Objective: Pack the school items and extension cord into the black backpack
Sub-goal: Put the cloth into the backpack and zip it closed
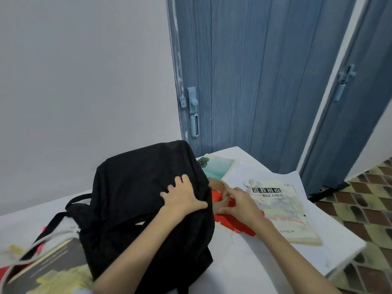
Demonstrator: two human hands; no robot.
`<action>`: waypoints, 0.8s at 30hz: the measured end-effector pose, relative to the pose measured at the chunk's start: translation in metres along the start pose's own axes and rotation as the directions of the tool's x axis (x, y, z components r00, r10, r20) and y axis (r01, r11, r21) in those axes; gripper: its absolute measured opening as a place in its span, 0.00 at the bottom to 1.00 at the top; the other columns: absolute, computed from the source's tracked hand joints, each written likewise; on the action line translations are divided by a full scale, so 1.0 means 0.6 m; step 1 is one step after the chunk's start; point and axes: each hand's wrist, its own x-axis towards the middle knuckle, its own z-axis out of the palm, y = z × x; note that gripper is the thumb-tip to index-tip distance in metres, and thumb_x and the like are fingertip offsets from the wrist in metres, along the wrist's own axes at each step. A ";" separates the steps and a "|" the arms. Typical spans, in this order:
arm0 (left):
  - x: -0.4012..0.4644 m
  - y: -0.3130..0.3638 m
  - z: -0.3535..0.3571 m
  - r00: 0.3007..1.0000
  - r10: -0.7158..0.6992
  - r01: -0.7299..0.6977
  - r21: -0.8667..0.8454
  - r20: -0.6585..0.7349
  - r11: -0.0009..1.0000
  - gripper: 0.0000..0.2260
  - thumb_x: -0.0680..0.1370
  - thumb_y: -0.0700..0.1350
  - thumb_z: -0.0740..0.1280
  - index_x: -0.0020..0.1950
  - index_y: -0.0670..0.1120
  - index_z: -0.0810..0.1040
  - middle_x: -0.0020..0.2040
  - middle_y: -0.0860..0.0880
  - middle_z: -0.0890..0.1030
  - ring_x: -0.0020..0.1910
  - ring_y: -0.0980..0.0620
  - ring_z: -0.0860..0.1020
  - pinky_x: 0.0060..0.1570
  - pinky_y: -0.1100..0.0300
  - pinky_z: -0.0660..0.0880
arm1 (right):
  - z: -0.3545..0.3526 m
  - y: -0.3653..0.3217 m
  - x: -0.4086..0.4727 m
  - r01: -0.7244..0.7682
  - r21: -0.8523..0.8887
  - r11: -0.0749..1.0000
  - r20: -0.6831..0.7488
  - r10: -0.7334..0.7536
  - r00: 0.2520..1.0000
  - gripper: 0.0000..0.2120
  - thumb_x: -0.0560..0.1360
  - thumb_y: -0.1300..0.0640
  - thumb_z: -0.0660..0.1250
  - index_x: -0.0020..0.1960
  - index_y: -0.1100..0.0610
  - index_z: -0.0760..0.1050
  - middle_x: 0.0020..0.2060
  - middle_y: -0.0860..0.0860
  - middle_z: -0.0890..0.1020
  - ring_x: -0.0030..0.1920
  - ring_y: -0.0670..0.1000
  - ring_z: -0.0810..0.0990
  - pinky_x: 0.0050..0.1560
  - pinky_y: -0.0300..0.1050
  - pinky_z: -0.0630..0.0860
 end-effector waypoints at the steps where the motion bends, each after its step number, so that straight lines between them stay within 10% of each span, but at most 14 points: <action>1: 0.007 -0.007 0.000 1.000 -0.016 0.017 -0.071 0.014 0.997 0.31 0.67 0.58 0.70 0.62 0.42 0.64 0.62 0.44 0.68 0.62 0.40 0.70 0.60 0.45 0.69 | 0.000 0.005 0.004 0.011 0.017 1.000 -0.001 -0.011 1.000 0.17 0.63 0.50 0.78 0.43 0.50 0.71 0.44 0.50 0.74 0.47 0.53 0.75 0.50 0.47 0.73; 5: 0.023 -0.067 -0.035 0.993 -0.019 -0.023 -0.344 -0.117 0.939 0.06 0.73 0.46 0.66 0.43 0.44 0.71 0.45 0.46 0.75 0.48 0.45 0.75 0.43 0.60 0.68 | -0.009 0.013 0.014 0.038 0.077 0.996 -0.043 -0.035 0.998 0.20 0.62 0.54 0.78 0.50 0.53 0.75 0.43 0.51 0.71 0.44 0.52 0.72 0.41 0.36 0.66; 11: 0.031 -0.182 -0.130 0.925 -0.303 -0.037 -0.849 -0.229 0.528 0.11 0.65 0.32 0.61 0.26 0.46 0.71 0.29 0.49 0.71 0.33 0.53 0.67 0.33 0.64 0.62 | -0.029 0.034 0.028 -0.050 0.107 0.993 -0.194 0.070 0.978 0.21 0.63 0.55 0.78 0.52 0.57 0.75 0.48 0.54 0.70 0.44 0.55 0.74 0.47 0.43 0.68; 24: 0.033 -0.227 -0.163 0.942 -0.285 -0.065 -0.928 -0.179 0.366 0.08 0.56 0.35 0.60 0.31 0.44 0.74 0.25 0.52 0.74 0.34 0.51 0.70 0.35 0.62 0.65 | -0.022 0.019 0.046 -0.229 -0.025 0.973 -0.108 0.225 0.968 0.25 0.69 0.47 0.71 0.60 0.56 0.70 0.57 0.61 0.70 0.60 0.64 0.70 0.60 0.49 0.66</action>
